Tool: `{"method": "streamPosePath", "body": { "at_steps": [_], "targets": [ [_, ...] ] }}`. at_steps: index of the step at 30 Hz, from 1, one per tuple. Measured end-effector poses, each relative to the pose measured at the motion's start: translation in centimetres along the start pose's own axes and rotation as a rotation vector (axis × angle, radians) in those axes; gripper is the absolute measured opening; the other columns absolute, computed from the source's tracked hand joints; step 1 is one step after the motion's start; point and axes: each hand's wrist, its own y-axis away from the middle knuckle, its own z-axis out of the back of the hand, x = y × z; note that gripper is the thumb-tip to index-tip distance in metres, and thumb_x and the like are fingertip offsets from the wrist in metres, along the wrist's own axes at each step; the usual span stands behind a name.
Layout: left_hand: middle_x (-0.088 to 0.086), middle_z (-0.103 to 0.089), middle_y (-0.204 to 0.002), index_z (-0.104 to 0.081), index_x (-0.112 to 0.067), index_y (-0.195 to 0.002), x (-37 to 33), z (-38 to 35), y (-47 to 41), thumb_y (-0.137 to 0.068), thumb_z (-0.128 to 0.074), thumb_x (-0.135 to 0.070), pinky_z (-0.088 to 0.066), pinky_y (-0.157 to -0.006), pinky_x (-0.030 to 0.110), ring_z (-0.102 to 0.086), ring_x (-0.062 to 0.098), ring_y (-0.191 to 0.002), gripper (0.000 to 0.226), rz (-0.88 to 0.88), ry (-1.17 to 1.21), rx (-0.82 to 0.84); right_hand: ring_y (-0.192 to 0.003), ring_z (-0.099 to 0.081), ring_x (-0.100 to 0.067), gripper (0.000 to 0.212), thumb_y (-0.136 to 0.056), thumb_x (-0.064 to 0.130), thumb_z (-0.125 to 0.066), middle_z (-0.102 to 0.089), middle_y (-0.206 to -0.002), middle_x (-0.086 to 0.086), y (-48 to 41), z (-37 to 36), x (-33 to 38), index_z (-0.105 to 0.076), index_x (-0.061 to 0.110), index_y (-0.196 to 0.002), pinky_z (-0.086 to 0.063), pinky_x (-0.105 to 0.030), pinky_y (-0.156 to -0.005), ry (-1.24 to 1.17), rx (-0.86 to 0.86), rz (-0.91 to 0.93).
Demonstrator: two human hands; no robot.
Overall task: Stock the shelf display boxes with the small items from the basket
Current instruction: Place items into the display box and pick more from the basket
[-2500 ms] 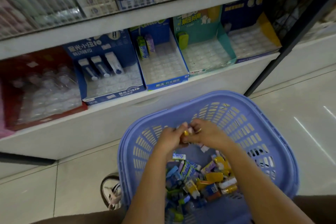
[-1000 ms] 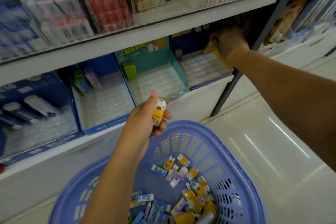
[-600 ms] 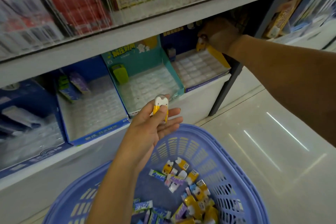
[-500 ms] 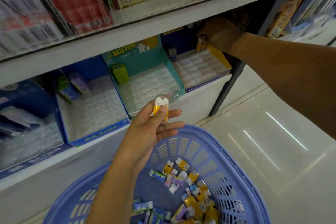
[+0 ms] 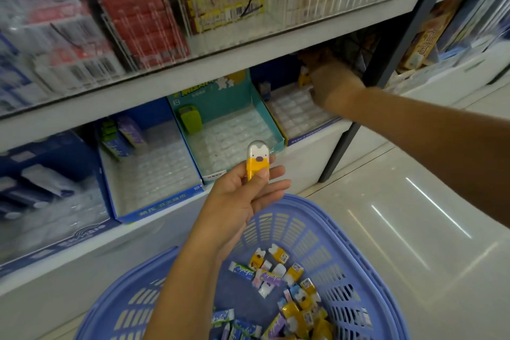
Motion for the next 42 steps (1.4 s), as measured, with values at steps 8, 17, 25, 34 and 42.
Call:
{"method": "streamPosePath", "body": {
  "at_steps": [8,17,25,34,42],
  "targets": [
    [0.008,-0.070,-0.108,-0.062,-0.005,-0.113,-0.5,-2.7,-0.7,-0.096,-0.048,-0.009,-0.056,-0.076,0.019,-0.071,0.017,-0.093,0.022,-0.031,-0.092,0.009,-0.071,-0.065,-0.002,0.021,-0.089,0.037,-0.059,-0.071,-0.085,0.015,7.0,3.0,2.6,-0.069,0.028,-0.106,-0.054,-0.013,-0.068,-0.866,0.325,0.374],
    [0.008,-0.051,-0.138,-0.040,-0.012,-0.141,-1.4,-6.4,-5.7,-0.096,-0.051,-0.023,-0.040,-0.100,0.026,-0.051,0.021,-0.125,0.048,-0.231,-0.842,-0.089,-0.079,-0.062,0.005,0.020,-0.087,0.021,-0.065,-0.070,-0.101,0.000,3.6,3.6,-3.7,-0.069,0.019,-0.107,-0.041,0.001,-0.068,-0.516,-0.092,0.119],
    [0.015,-0.004,-0.159,-0.006,0.002,-0.148,0.1,-8.1,-9.6,-0.098,-0.044,-0.027,-0.005,-0.119,0.033,-0.002,0.029,-0.146,0.069,-0.118,-1.701,0.109,-0.113,-0.053,-0.037,0.039,-0.095,-0.004,-0.038,-0.056,-0.125,-0.021,-2.8,-1.0,-3.5,-0.048,0.005,-0.131,-0.045,-0.041,-0.092,0.035,-0.081,-0.012],
    [0.020,-0.001,-0.158,0.005,0.005,-0.147,0.4,-7.8,-9.5,-0.098,-0.044,-0.031,-0.006,-0.118,0.033,-0.007,0.030,-0.146,0.077,-0.056,-1.856,0.164,-0.080,-0.056,-0.025,0.024,-0.095,0.011,-0.047,-0.060,-0.096,-0.018,-4.8,-2.1,-3.9,-0.067,0.002,-0.086,-0.043,-0.027,-0.076,-0.193,-0.077,0.041],
    [0.019,0.001,-0.158,0.005,0.004,-0.148,0.3,-7.8,-9.5,-0.099,-0.043,-0.028,-0.003,-0.117,0.032,-0.004,0.027,-0.147,0.076,-0.043,-1.869,0.182,-0.100,-0.057,-0.031,0.026,-0.099,0.015,-0.045,-0.063,-0.106,-0.017,-4.3,-2.6,-3.4,-0.064,-0.001,-0.105,-0.041,-0.035,-0.091,-0.140,-0.020,-0.015]
  ]
}}
